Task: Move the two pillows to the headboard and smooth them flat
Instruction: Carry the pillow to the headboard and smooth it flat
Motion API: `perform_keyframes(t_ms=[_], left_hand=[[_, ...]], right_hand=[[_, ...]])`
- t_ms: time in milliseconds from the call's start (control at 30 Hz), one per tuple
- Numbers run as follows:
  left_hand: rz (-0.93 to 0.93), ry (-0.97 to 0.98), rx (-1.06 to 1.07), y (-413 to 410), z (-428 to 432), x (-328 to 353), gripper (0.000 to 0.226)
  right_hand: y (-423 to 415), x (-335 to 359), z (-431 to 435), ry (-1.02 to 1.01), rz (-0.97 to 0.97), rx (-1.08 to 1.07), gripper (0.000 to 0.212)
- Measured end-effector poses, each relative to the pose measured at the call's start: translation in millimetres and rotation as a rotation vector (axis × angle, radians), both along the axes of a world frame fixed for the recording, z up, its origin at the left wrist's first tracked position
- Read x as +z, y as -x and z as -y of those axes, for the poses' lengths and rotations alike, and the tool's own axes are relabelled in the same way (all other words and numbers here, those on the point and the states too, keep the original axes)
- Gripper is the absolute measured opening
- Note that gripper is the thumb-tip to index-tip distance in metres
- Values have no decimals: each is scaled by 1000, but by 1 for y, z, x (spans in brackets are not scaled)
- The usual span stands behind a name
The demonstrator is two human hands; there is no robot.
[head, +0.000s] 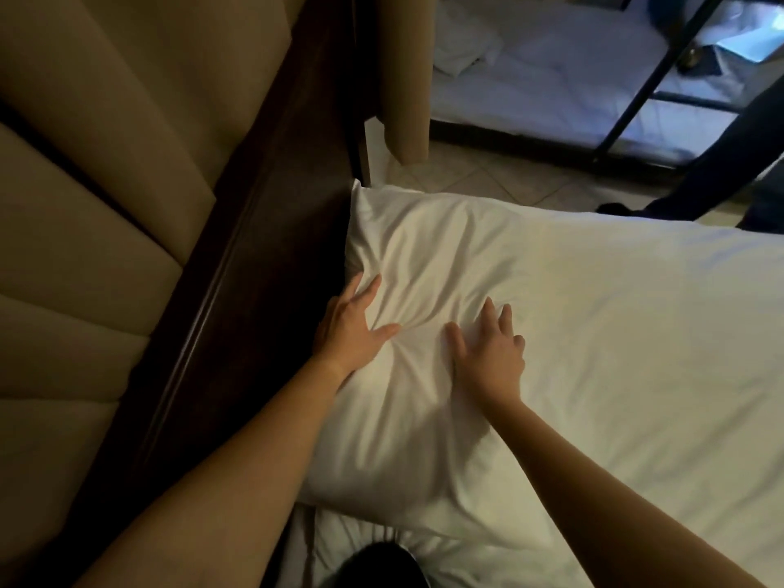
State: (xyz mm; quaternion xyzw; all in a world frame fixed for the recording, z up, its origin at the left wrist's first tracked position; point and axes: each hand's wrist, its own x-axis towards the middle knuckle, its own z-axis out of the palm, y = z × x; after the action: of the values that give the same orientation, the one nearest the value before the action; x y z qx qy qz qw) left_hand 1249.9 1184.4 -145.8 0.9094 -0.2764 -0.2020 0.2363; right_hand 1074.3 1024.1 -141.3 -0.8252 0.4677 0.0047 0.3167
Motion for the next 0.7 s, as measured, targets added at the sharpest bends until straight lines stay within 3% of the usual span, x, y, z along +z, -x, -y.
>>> perform_keyframes(t_ms=[100,200,367,500,700], left_hand=[[-112,-74,14,5,-19,-24,97],[-56,-67,9,12,-29,-34,90],[255,3,-6,3,2,-26,77],[216,33,-88,-8,43,-31,72],[322,9,-86,-6,51,-73,65]], right_hand=[[6,-20,-2,-62,-235,41,86],[14,-25,2,75,-339,46,77],[-16,-21,25,302,-201,96,58],[-60,-26,43,264,-25,182,65],[-73,-68,66,202,-75,350,73]])
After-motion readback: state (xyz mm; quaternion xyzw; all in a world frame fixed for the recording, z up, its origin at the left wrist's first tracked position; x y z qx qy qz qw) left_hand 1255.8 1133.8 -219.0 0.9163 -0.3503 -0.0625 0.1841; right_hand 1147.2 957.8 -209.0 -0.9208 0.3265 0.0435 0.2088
